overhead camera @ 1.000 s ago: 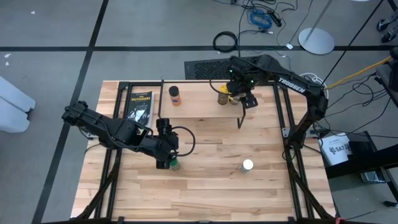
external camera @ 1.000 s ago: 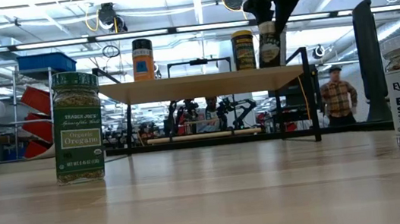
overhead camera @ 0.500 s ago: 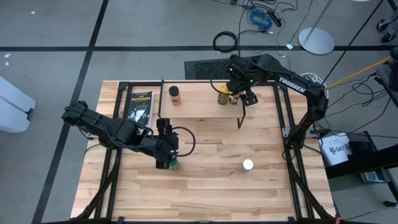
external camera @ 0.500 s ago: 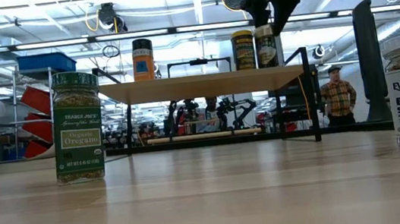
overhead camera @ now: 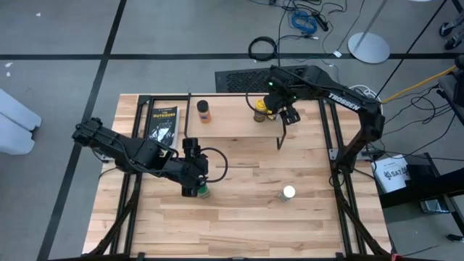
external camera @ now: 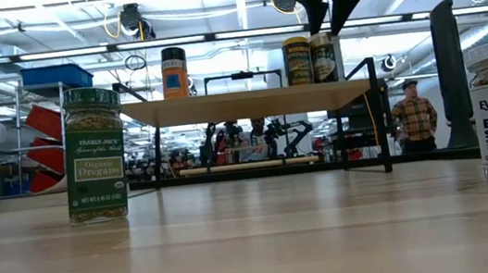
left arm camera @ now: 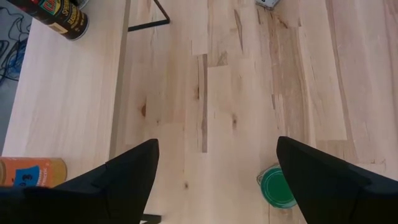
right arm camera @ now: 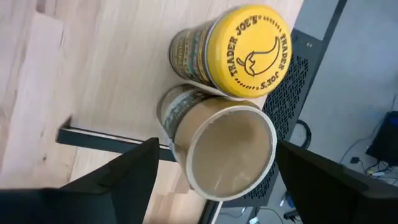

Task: Shelf spices
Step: Put the brown seasoning bottle on the shelf, then put the green seasoning bottle on the shelf

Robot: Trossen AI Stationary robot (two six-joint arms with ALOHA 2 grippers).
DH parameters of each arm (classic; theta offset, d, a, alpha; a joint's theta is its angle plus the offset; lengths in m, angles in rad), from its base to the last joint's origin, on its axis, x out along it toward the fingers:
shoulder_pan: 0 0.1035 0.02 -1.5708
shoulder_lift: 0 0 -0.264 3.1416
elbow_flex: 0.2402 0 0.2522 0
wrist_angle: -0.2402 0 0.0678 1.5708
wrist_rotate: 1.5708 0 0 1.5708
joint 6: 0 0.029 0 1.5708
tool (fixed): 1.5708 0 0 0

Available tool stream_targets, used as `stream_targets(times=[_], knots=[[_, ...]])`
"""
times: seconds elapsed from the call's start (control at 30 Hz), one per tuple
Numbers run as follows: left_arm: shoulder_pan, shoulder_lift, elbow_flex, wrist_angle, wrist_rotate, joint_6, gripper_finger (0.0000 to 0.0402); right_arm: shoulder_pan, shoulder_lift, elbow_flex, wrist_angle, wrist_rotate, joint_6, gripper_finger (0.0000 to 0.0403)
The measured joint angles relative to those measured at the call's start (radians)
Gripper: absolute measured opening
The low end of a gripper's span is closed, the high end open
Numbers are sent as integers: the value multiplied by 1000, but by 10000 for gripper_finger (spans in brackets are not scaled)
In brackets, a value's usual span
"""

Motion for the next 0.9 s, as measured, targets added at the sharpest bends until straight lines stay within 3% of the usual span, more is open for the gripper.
stream_targets(times=[0.23,0.43,0.77,0.9], knots=[[0,0,0,1,0,0,336,55,-69,0,-10,0,92,309],[0,0,0,8,0,-3,336,181,-165,0,-8,0,279,309],[0,0,0,-3,10,-82,336,554,-245,-8,-21,-38,999,309],[-16,1,-4,-2,144,-181,336,707,-226,-66,46,-37,1108,309]])
